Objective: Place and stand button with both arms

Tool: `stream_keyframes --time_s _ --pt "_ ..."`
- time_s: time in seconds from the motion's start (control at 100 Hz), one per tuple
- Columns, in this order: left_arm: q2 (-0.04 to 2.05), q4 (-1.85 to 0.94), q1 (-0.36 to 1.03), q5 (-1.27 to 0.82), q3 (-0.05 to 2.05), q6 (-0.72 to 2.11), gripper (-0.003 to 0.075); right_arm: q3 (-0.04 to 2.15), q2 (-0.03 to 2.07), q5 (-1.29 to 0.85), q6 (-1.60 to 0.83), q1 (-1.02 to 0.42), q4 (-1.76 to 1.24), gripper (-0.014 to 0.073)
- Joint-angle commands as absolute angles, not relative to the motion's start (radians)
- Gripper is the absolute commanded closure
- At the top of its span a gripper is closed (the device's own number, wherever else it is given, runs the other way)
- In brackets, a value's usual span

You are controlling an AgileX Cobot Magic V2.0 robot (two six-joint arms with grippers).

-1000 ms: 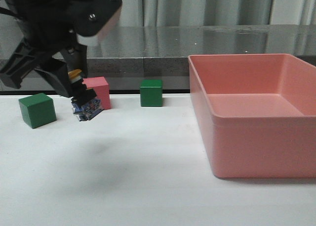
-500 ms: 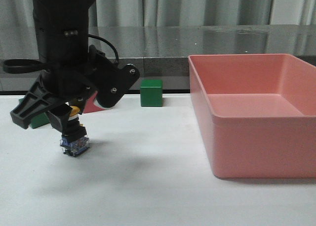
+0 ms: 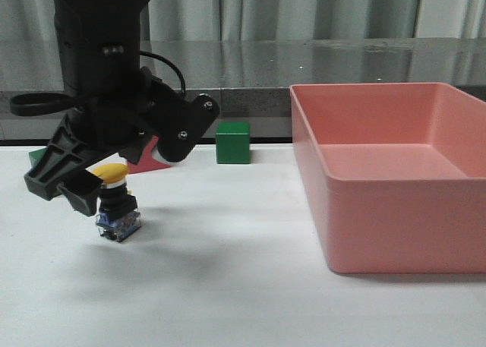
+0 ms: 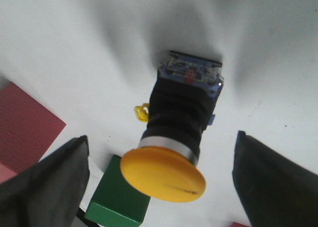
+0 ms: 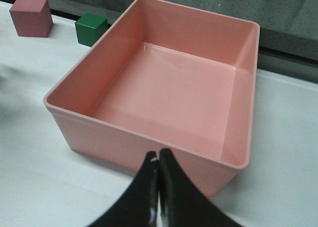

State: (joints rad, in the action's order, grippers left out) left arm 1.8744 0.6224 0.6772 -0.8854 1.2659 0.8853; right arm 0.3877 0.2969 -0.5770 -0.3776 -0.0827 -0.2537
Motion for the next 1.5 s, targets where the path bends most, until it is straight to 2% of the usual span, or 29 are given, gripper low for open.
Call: stream_keyframes --time_s 0.0,0.15,0.25,0.35,0.37,0.42,0.45,0.63,0.75,0.92,1.11,1.29,1.49 --pt "1.798 0.647 0.689 -0.898 1.294 0.873 0.0123 0.415 0.306 -0.500 -0.378 -0.076 -0.270 0.0670" --pt "1.734 0.647 0.682 -0.985 1.294 0.843 0.0161 0.415 0.306 -0.500 -0.378 -0.076 -0.270 0.0670" --pt "1.671 0.647 0.655 -1.029 1.294 0.766 0.0249 0.415 0.306 -0.500 -0.378 -0.076 -0.270 0.0670" --pt "1.604 0.638 0.612 -1.046 1.294 0.678 0.0442 0.415 0.306 -0.500 -0.378 -0.076 -0.270 0.0670" --pt "1.588 0.629 0.606 -1.046 1.294 0.662 0.0515 0.415 0.306 -0.500 -0.378 -0.076 -0.270 0.0670" --pt "1.551 0.593 0.576 -1.034 1.294 0.635 0.0635 0.415 0.306 -0.500 -0.378 -0.076 -0.270 0.0670" --pt "1.528 0.565 0.560 -1.022 1.294 0.616 0.0740 0.415 0.306 -0.500 -0.378 -0.076 -0.270 0.0670" --pt "1.379 0.394 0.451 -0.926 1.289 0.473 0.0740 0.415 0.306 -0.500 -0.378 -0.076 -0.270 0.0670" --pt "1.260 0.274 0.400 -0.776 1.226 0.429 0.0740 0.415 0.306 -0.505 -0.378 -0.076 -0.270 0.0670" --pt "1.059 0.126 0.382 -0.554 1.024 0.429 0.0740 0.415 0.306 -0.507 -0.378 -0.076 -0.270 0.0670" --pt "0.816 -0.030 0.382 -0.419 0.747 0.429 0.0740 0.415 0.306 -0.507 -0.378 -0.076 -0.270 0.0670" --pt "0.570 -0.059 0.382 -0.356 0.509 0.429 0.0740 0.415 0.306 -0.507 -0.378 -0.076 -0.270 0.0670" --pt "0.348 -0.059 0.382 -0.346 0.355 0.429 0.0740 0.415 0.306 -0.507 -0.378 -0.076 -0.270 0.0670"
